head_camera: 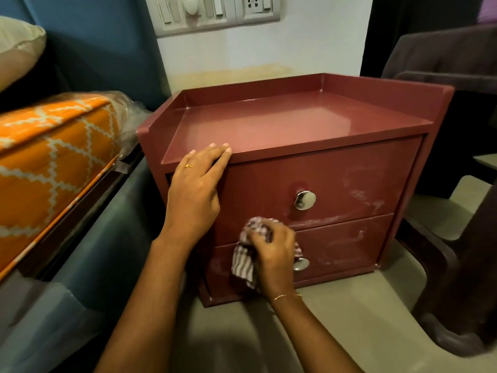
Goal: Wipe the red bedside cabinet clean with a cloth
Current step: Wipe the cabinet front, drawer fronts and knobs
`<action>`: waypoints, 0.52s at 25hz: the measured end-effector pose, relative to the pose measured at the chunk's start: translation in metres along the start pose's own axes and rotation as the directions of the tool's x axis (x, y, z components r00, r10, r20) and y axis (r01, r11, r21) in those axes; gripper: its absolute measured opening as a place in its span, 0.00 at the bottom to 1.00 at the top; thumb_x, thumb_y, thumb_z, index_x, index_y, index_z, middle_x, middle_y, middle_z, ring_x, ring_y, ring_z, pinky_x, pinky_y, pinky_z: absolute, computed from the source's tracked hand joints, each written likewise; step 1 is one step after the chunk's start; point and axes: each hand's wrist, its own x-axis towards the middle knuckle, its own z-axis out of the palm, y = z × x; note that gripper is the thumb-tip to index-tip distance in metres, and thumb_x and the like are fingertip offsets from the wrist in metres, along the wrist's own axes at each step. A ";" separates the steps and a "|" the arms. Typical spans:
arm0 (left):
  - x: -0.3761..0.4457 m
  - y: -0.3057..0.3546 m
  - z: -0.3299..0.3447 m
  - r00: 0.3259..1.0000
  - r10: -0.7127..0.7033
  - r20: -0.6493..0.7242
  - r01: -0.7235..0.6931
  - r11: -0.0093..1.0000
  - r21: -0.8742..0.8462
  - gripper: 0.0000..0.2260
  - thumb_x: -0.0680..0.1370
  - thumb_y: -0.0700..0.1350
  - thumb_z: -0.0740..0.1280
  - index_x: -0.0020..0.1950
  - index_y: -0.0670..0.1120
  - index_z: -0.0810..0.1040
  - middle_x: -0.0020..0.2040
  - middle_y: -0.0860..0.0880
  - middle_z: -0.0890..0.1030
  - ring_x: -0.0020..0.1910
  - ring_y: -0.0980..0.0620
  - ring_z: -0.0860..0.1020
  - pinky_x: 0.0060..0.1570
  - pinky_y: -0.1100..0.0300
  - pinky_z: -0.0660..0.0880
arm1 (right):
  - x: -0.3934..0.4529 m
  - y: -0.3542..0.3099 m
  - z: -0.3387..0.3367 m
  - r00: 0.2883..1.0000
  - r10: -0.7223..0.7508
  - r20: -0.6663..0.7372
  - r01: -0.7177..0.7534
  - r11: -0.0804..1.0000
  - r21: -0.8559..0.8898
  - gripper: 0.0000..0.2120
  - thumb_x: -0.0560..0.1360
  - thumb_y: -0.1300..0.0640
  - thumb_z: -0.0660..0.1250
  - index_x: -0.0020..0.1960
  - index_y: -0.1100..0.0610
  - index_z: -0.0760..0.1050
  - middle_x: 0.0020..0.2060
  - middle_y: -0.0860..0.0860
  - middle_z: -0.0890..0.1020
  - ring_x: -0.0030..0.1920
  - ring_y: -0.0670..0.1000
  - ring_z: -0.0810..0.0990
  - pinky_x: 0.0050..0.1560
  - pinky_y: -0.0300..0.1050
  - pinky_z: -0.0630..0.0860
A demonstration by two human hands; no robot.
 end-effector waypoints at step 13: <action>0.002 0.012 -0.003 0.996 -0.083 -0.015 0.083 0.996 -0.036 0.20 0.71 0.33 0.63 0.64 0.38 0.73 0.62 0.41 0.77 0.65 0.42 0.73 0.68 0.47 0.60 | 0.024 0.030 -0.025 0.775 0.540 -0.329 -0.498 0.842 0.209 0.15 0.69 0.72 0.66 0.52 0.60 0.81 0.52 0.63 0.76 0.51 0.59 0.72 0.48 0.38 0.69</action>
